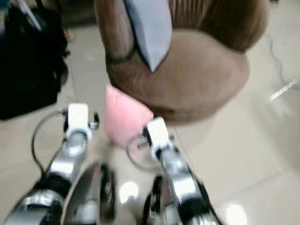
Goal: Move the pillow to the sofa from floor
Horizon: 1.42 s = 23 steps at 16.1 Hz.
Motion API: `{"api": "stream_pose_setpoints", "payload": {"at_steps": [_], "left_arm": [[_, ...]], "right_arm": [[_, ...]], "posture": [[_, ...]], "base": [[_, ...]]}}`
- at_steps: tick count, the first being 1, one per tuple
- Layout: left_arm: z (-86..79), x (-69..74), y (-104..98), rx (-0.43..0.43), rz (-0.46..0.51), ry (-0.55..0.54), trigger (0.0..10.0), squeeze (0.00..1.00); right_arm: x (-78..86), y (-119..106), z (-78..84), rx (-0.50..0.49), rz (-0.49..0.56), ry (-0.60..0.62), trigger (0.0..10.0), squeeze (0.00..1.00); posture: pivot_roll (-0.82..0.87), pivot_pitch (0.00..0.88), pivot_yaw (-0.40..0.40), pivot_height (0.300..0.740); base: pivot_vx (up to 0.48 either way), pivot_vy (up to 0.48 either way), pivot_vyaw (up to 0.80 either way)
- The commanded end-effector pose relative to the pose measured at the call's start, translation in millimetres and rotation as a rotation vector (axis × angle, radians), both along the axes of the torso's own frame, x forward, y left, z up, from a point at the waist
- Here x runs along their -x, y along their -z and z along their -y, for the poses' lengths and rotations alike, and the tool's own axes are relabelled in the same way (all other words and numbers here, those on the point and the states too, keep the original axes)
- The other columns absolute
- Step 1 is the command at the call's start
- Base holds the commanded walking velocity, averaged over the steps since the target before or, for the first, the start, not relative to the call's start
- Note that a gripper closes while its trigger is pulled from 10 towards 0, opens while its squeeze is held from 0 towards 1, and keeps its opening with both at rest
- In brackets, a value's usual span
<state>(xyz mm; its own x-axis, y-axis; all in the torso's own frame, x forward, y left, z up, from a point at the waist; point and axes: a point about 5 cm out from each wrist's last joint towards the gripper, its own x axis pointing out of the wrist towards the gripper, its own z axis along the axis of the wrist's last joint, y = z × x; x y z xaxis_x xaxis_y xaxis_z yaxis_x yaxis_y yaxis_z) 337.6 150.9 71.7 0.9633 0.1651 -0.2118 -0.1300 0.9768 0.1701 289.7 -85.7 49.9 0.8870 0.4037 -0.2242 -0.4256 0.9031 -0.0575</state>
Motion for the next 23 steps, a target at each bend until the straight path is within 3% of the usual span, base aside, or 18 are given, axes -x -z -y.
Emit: {"api": "stream_pose_setpoints", "payload": {"at_steps": [1,13,20,23], "left_arm": [[3.9,2.3,3.6,-0.003,-0.011,0.016,10.0,0.00],[5.3,4.2,9.9,-0.041,-0.062,0.046,10.0,0.00],[4.6,4.4,7.3,-0.086,-0.038,0.042,10.0,0.00],[4.2,4.3,8.3,-0.116,-0.055,0.042,10.0,0.00]], "right_arm": [[4.3,7.2,4.5,0.005,-0.035,0.011,10.0,0.00],[5.3,7.4,4.4,0.004,-0.032,0.005,10.0,0.00],[7.0,8.4,3.0,0.004,-0.036,-0.002,10.0,0.00],[7.5,8.1,1.6,-0.001,-0.035,-0.007,10.0,0.00]], "posture": [[-0.02,0.265,-0.083,0.633],[-0.02,0.256,-0.083,0.633],[-0.02,0.261,-0.082,0.633],[-0.02,0.262,-0.084,0.633]], "base": [[0.000,0.000,0.00],[0.440,0.000,0.00],[0.037,0.000,0.00],[0.180,-0.397,0.00]]}}
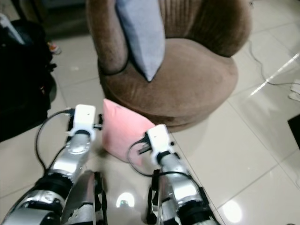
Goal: Move the pillow to the sofa from floor
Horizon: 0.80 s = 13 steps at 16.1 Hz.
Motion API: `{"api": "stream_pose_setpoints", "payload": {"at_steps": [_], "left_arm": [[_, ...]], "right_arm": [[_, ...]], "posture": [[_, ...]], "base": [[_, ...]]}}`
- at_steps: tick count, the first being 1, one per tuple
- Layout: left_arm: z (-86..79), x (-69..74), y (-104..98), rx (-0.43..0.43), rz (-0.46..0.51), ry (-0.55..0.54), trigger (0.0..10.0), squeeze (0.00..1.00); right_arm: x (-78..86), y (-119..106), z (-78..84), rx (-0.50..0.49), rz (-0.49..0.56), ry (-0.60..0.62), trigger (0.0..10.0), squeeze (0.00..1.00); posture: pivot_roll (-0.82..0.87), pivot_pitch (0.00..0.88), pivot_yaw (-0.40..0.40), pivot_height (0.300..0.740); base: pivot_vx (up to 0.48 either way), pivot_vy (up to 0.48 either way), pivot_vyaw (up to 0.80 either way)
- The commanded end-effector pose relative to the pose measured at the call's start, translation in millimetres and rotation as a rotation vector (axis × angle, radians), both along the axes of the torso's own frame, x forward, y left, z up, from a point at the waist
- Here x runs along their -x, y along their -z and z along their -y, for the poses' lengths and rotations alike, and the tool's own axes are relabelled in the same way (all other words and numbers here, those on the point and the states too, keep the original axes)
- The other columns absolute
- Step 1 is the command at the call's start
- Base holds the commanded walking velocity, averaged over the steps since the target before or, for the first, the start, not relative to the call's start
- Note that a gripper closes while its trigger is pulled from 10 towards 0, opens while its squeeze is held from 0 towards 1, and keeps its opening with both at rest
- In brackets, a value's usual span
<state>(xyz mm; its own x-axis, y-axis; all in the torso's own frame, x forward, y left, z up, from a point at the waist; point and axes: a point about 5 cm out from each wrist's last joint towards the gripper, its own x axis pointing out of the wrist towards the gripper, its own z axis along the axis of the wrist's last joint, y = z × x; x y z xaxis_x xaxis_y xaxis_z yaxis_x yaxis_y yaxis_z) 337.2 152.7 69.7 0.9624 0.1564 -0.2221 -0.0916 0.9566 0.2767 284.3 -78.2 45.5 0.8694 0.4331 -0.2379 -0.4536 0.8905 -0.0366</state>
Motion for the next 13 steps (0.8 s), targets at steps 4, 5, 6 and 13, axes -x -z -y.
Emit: {"api": "stream_pose_setpoints", "payload": {"at_steps": [4,5,6,13], "left_arm": [[3.8,5.1,7.6,0.001,-0.033,-0.015,10.0,0.00],[4.0,5.5,6.8,0.016,-0.018,-0.018,10.0,0.00],[3.5,5.8,5.3,0.019,0.001,-0.029,10.0,0.00],[1.9,4.8,4.4,0.009,-0.004,-0.039,10.0,0.00]], "right_arm": [[3.8,4.4,9.2,0.011,-0.014,0.018,10.0,0.00],[4.0,4.5,9.0,0.010,-0.016,0.017,10.0,0.00],[4.1,4.6,8.9,0.010,-0.017,0.016,10.0,0.00],[-0.1,-1.0,11.2,0.022,0.016,0.024,10.0,0.00]], "posture": [[-0.02,0.268,-0.085,0.633],[-0.02,0.268,-0.085,0.633],[-0.02,0.269,-0.085,0.633],[-0.01,0.272,-0.085,0.623]], "base": [[0.409,-0.143,0.00],[0.450,0.000,0.00],[0.000,0.000,0.00],[0.000,0.000,0.00]]}}
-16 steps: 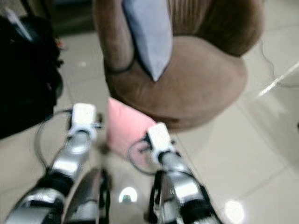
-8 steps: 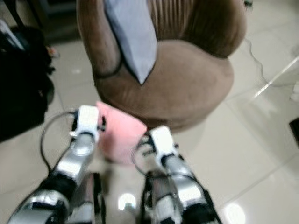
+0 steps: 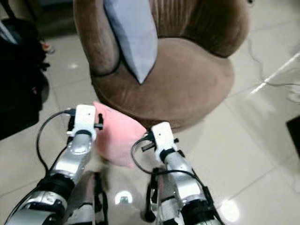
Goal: Move the pillow to the sofa from floor
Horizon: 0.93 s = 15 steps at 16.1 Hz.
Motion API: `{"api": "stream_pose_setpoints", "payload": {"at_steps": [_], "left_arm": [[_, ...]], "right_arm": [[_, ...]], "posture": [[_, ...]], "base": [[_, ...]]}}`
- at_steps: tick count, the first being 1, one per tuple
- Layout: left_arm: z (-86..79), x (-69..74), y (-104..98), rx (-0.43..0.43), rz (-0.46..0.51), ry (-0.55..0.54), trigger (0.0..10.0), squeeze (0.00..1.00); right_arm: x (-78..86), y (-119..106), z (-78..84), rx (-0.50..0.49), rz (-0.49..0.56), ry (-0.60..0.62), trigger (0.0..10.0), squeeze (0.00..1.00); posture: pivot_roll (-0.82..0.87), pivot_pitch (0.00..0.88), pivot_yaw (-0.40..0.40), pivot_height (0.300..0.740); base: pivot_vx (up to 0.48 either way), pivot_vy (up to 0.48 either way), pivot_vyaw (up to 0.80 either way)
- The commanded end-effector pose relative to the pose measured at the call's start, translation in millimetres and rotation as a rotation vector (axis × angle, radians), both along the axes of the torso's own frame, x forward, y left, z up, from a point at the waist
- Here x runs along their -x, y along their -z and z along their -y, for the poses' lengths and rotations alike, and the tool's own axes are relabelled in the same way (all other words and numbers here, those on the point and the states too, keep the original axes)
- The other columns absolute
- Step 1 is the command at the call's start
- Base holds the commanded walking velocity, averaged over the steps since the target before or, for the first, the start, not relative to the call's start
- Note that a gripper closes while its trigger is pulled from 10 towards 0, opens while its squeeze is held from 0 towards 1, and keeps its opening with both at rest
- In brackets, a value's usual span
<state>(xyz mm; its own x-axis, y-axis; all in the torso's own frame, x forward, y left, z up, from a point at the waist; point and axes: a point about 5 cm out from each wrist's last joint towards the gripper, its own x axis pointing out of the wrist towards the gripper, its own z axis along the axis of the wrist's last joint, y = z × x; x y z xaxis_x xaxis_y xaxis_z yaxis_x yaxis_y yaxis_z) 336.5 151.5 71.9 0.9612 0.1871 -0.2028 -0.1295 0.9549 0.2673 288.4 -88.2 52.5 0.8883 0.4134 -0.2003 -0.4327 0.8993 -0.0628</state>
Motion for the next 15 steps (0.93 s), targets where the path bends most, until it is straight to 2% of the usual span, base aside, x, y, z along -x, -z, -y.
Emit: {"api": "stream_pose_setpoints", "payload": {"at_steps": [1,8,11,12,15], "left_arm": [[0.6,4.2,6.8,0.002,-0.026,-0.006,10.0,0.00],[1.8,4.7,8.1,0.006,-0.036,-0.006,10.0,0.00],[1.7,4.6,8.0,0.006,-0.037,-0.006,10.0,0.00],[1.5,5.1,8.5,0.006,-0.038,-0.007,10.0,0.00],[2.1,5.9,9.5,0.005,-0.042,-0.004,10.0,0.00]], "right_arm": [[3.8,6.3,1.1,0.012,-0.034,0.007,10.0,0.00],[2.4,7.0,3.3,0.022,-0.034,0.030,10.0,0.00],[1.1,4.2,5.1,0.006,-0.011,0.036,10.0,0.00],[1.4,7.0,6.0,0.025,-0.033,0.039,10.0,0.00],[2.0,6.6,6.3,0.015,-0.026,0.044,10.0,0.00]], "posture": [[-0.01,0.272,-0.085,0.613],[-0.01,0.280,-0.086,0.543],[-0.01,0.280,-0.087,0.543],[-0.01,0.277,-0.087,0.543],[-0.01,0.272,-0.088,0.523]], "base": [[0.000,0.000,0.00],[0.000,0.000,0.00],[0.000,0.000,0.00],[0.000,0.000,0.00],[0.000,0.000,0.00]]}}
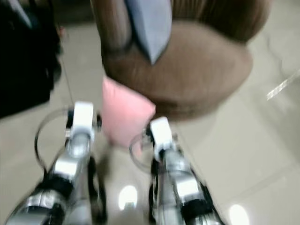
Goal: Move the pillow to the sofa from floor
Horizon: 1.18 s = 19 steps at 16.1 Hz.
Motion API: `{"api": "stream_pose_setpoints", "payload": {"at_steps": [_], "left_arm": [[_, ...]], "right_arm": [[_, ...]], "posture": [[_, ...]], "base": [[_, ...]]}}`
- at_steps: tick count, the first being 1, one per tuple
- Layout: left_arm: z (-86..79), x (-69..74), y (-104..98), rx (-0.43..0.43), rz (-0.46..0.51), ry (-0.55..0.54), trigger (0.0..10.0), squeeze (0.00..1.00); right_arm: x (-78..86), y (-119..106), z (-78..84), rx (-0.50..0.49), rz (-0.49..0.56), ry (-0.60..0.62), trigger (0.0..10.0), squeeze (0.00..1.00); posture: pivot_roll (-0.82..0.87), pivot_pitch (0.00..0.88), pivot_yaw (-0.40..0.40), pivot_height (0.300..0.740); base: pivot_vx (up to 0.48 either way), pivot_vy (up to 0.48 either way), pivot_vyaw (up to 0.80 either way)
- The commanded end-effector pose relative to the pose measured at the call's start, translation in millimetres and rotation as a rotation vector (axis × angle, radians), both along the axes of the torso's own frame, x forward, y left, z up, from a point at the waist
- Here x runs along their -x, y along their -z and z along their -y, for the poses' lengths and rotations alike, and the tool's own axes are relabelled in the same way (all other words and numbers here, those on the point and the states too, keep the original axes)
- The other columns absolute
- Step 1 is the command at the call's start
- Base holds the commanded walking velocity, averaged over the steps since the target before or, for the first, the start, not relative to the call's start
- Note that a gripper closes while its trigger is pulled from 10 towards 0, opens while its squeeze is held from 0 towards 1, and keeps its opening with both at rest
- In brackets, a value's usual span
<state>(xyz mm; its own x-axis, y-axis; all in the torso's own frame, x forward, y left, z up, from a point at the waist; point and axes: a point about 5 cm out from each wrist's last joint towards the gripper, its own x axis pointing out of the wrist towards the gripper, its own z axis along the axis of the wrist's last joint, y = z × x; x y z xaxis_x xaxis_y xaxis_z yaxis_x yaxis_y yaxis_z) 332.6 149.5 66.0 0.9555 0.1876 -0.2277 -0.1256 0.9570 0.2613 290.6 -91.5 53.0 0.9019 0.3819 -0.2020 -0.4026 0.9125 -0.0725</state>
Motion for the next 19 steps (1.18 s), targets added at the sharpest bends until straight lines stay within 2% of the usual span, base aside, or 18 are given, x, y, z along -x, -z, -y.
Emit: {"api": "stream_pose_setpoints", "payload": {"at_steps": [1,7,8,11,17,19], "left_arm": [[0.2,2.3,4.0,-0.004,-0.018,-0.001,10.0,0.00],[1.5,3.7,5.5,-0.008,-0.020,0.002,10.0,0.00],[1.2,3.3,5.0,-0.011,-0.019,0.002,10.0,0.00],[0.8,3.2,5.3,-0.016,-0.023,0.003,10.0,0.00],[0.2,3.3,5.5,-0.020,-0.028,0.004,10.0,0.00],[0.3,2.8,5.3,-0.024,-0.030,0.007,10.0,0.00]], "right_arm": [[4.2,5.8,3.7,-0.006,-0.019,0.015,10.0,0.00],[5.3,6.6,3.9,0.001,-0.015,0.000,10.0,0.00],[4.2,9.5,3.9,0.028,-0.045,-0.001,10.0,0.00],[4.8,8.0,2.1,0.003,-0.034,-0.002,10.0,0.00],[5.1,7.9,2.4,0.004,-0.030,0.000,10.0,0.00],[6.5,10.9,1.1,0.004,-0.054,-0.005,10.0,0.00]], "posture": [[-0.01,0.270,-0.089,0.523],[-0.01,0.262,-0.093,0.523],[-0.01,0.262,-0.093,0.523],[-0.01,0.266,-0.092,0.508],[-0.01,0.274,-0.089,0.508],[-0.01,0.277,-0.087,0.483]], "base": [[0.000,0.000,0.00],[0.000,0.000,0.00],[0.000,0.000,0.00],[0.000,0.000,0.00],[0.000,0.000,0.00],[0.000,0.000,0.00]]}}
